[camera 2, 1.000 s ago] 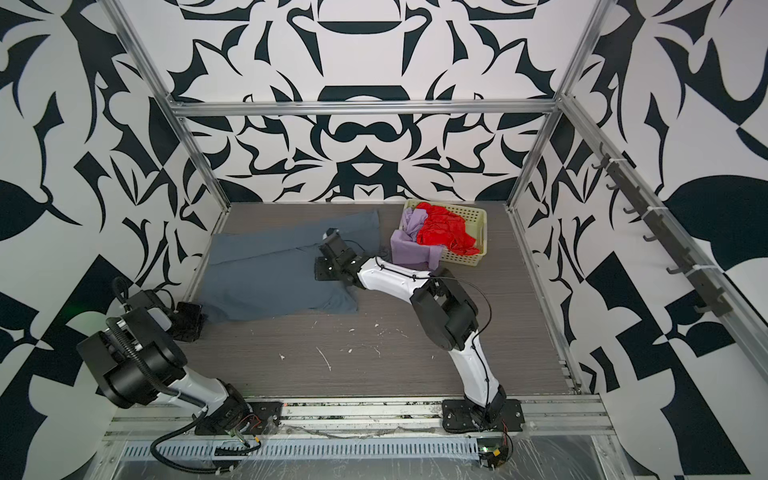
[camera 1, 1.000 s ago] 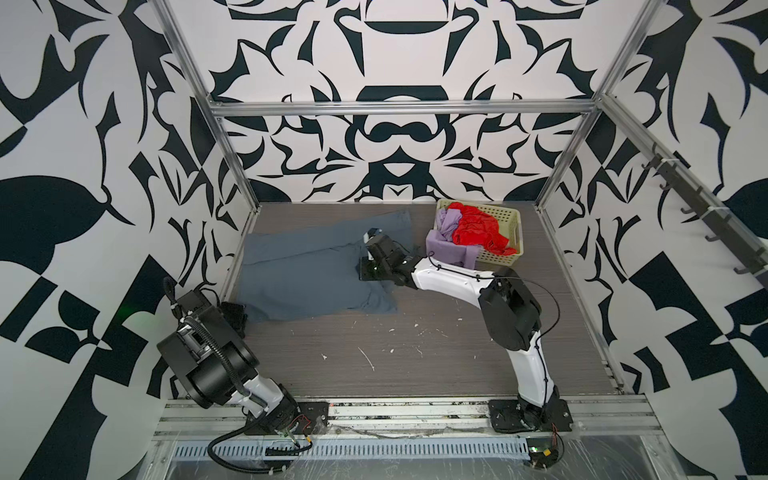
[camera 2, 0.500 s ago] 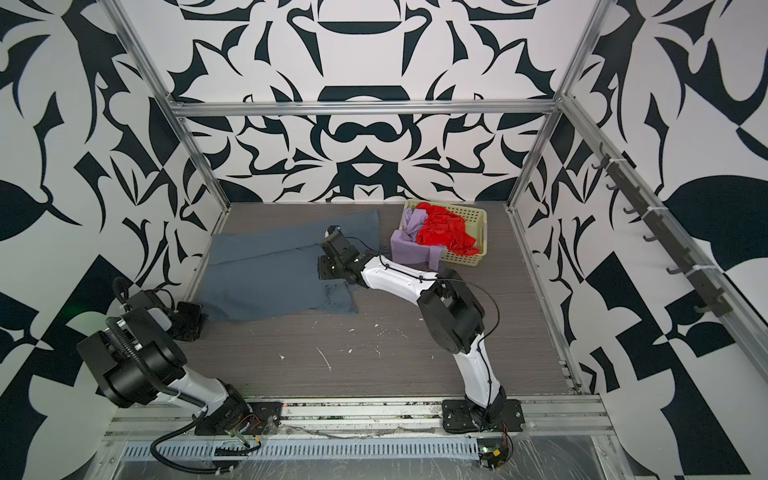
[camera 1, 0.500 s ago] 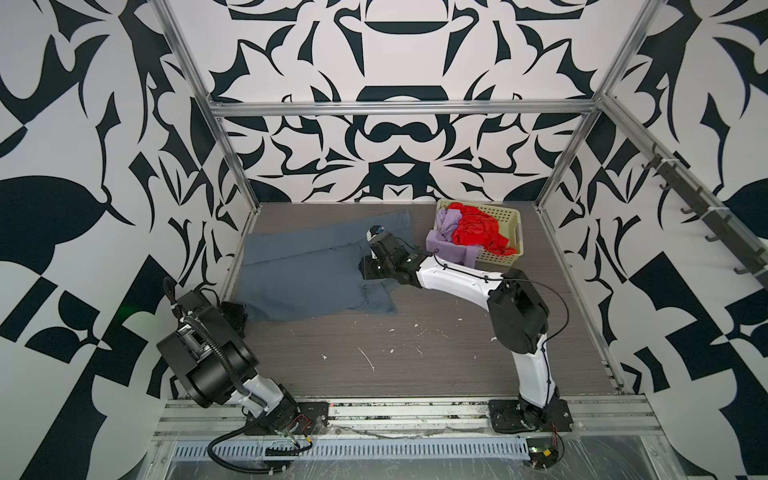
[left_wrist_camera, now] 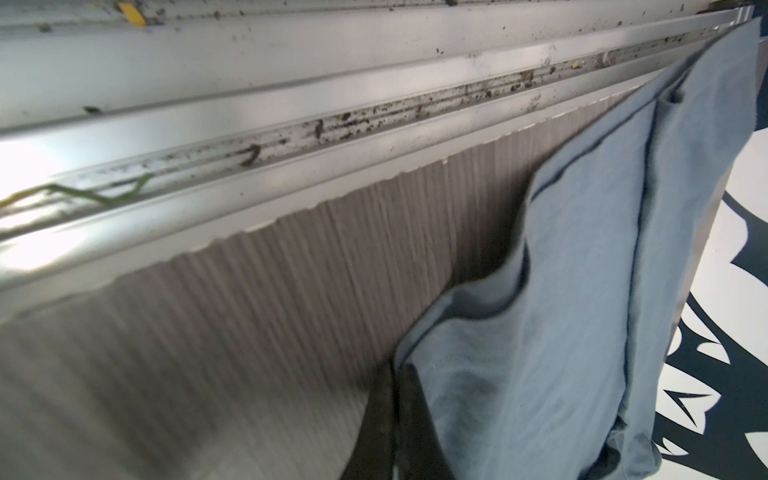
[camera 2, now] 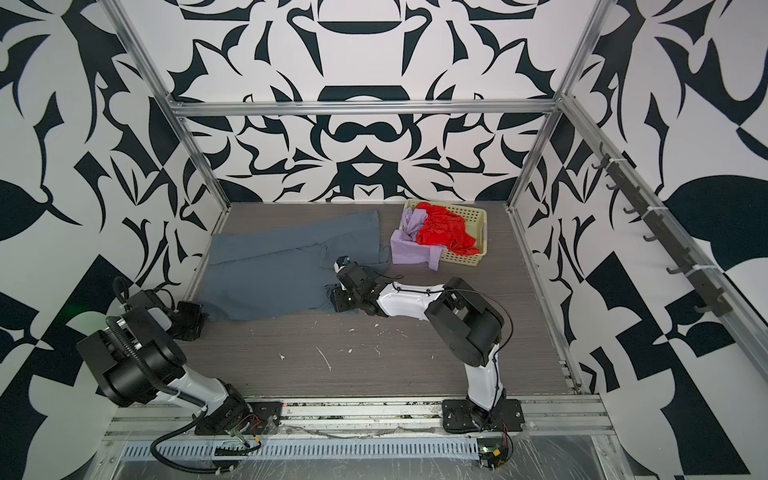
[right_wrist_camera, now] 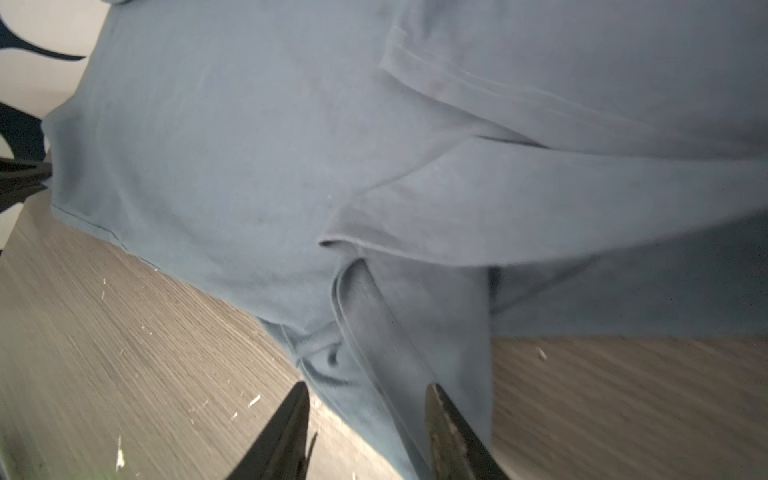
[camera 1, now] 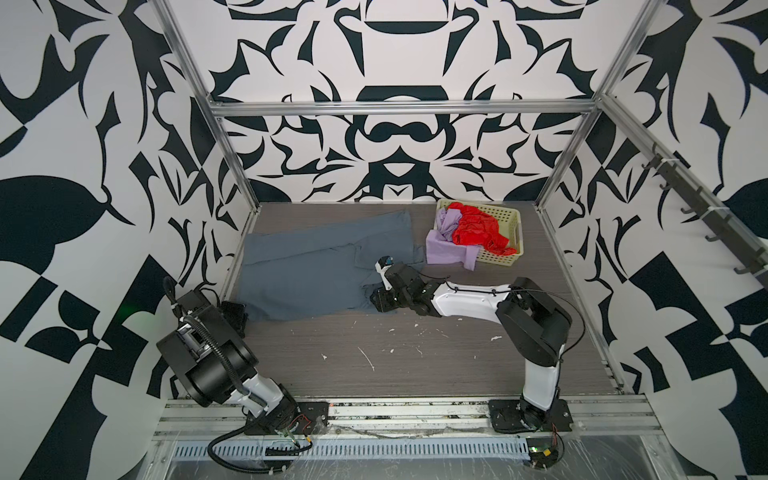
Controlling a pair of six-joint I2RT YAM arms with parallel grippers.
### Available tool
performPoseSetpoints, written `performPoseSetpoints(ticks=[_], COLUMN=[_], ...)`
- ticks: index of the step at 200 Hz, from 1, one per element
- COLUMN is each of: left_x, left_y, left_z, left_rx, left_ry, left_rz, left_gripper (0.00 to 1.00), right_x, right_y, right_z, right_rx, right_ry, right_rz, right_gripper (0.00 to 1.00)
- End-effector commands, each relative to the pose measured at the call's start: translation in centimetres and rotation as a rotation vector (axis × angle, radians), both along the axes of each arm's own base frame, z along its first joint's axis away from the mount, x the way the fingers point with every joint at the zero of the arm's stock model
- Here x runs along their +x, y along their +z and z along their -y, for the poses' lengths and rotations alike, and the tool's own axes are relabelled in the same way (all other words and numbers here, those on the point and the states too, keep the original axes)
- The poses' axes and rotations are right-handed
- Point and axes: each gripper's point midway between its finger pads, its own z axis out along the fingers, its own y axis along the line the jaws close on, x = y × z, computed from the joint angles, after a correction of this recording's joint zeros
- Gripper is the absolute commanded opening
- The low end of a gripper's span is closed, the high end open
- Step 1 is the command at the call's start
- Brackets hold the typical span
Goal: Fold and stack the t-shirts
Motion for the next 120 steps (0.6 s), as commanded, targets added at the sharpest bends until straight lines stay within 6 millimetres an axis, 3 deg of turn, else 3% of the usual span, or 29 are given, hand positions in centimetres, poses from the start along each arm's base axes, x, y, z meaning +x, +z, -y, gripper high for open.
performPoseSetpoints(ticks=[1,120], left_x=[-0.9,-1.0], left_y=[-1.1,-1.1], left_z=[0.6,0.6], left_rx=[-0.028,-0.023], left_ry=[-0.006,-0.010], left_rz=[-0.049,-0.052], left_gripper=[0.00,0.00], right_x=[1.6,6.9], right_y=[2.7,0.9], right_z=[-2.6,-4.8], right_rx=[0.066,-0.077], right_ry=[0.073,0.021], right_rz=[0.125,0.223], right_gripper=[0.49,0.47])
